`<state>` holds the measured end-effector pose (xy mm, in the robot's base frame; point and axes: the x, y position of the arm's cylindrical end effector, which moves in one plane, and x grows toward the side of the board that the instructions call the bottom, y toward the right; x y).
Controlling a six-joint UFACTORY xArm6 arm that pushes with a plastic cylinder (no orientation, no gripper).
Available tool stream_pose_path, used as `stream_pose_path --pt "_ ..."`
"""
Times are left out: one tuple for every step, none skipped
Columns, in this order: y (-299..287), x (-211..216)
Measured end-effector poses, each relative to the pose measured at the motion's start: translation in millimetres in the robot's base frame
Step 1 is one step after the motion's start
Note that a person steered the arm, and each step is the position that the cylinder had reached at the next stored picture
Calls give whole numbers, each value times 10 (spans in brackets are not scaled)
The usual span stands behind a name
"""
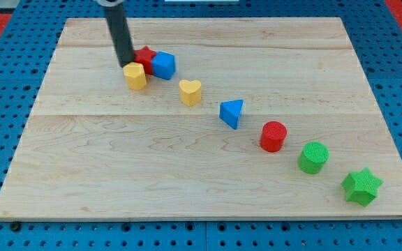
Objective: Separate the hexagon from the yellow heart
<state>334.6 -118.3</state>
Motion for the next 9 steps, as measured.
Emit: stream_pose_path --pt "-242 412" --pt "178 1015" --pt "644 1470" --pt "183 1002" --pt "285 738" --pt "821 740" --pt "999 1019" --pt "1002 1552" --pt "1015 1272"
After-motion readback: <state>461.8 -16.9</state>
